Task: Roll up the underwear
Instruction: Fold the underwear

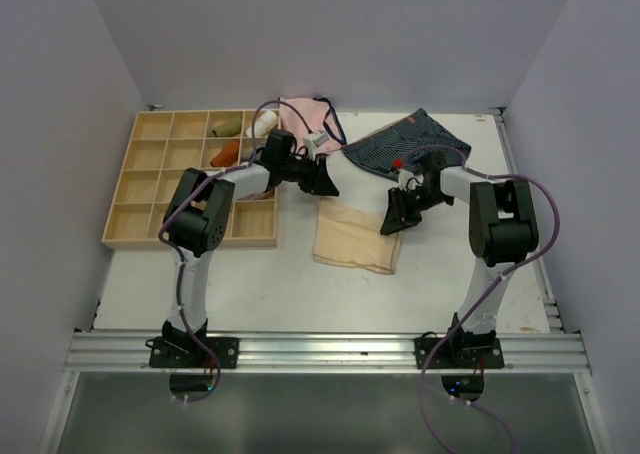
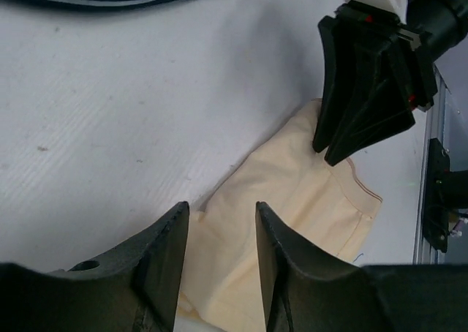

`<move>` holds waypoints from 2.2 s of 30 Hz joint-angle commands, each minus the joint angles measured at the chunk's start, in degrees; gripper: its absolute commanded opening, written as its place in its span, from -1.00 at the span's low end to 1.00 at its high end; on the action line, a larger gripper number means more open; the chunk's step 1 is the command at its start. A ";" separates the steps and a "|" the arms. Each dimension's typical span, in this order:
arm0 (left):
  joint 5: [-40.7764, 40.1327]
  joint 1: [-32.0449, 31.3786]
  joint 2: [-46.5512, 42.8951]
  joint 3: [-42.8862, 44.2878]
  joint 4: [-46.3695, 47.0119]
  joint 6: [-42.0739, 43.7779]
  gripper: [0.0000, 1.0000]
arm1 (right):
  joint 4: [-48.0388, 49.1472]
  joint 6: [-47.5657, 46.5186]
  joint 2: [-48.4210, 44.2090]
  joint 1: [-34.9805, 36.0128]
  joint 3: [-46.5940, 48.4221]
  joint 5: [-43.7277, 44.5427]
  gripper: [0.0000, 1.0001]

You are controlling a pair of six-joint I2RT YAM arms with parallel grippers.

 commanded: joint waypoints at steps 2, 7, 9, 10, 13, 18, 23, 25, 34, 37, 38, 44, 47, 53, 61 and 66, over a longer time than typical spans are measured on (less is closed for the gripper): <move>-6.46 -0.04 2.97 1.33 -2.05 -1.34 -0.14 | 1.18 0.37 2.90 -1.06 -0.89 6.78 -0.44; -11.02 -0.04 2.36 0.80 -11.09 3.23 -0.28 | -0.49 -0.51 3.61 -1.32 -1.86 8.19 -0.46; -12.35 0.04 1.48 1.15 -12.94 5.43 -0.28 | -0.85 -1.91 2.82 -1.32 -2.04 7.75 -0.46; -12.27 0.13 0.78 0.98 -13.04 6.13 -0.28 | -1.46 -2.44 2.38 -1.32 -1.78 7.40 -0.45; -12.97 0.22 -3.52 0.01 -10.76 9.12 -0.18 | -5.40 -5.86 0.98 -1.32 0.67 3.46 -0.42; -11.83 0.05 -13.19 -3.59 -4.96 15.18 -0.06 | -12.71 -11.94 -2.01 -1.32 5.86 -2.26 -0.32; -8.49 -3.63 -14.35 -3.42 -7.06 17.56 -0.09 | -10.00 -5.19 -4.74 -0.97 5.17 -5.87 -0.25; -8.66 -5.31 -13.91 -4.65 -7.24 17.74 -0.10 | -8.77 -3.60 -4.74 -0.62 3.51 -5.78 -0.19; -12.52 -8.74 -2.50 -2.81 -8.82 11.43 -0.15 | -3.05 0.63 2.28 -0.88 -0.20 3.44 -0.21; -15.95 -8.48 1.11 0.09 -14.09 11.85 -0.19 | -2.35 0.72 4.84 -0.88 -0.28 5.46 -0.21; -16.91 -7.87 1.56 0.27 -14.27 11.59 -0.19 | -2.26 0.28 5.01 -0.88 -0.45 5.64 -0.21; -16.25 -2.96 2.53 2.64 -15.42 12.20 -0.12 | -2.69 -1.47 2.91 -0.80 -2.74 6.61 -0.21; -6.84 -1.98 -2.11 0.38 -11.66 15.53 -0.02 | -3.92 -3.32 0.28 -0.80 -1.43 5.56 -0.21; -2.59 -5.14 -14.86 -3.58 -15.74 27.39 0.02 | -9.19 -6.83 -9.47 -0.45 2.35 -3.05 -0.20; -11.56 -9.53 -23.83 -14.22 -22.18 50.76 0.00 | -15.88 -14.85 -12.66 6.14 -2.38 7.65 -0.46; -14.55 -10.50 -25.42 -19.94 -18.76 54.30 0.00 | -11.58 -10.01 -5.12 6.50 -3.44 15.21 -0.60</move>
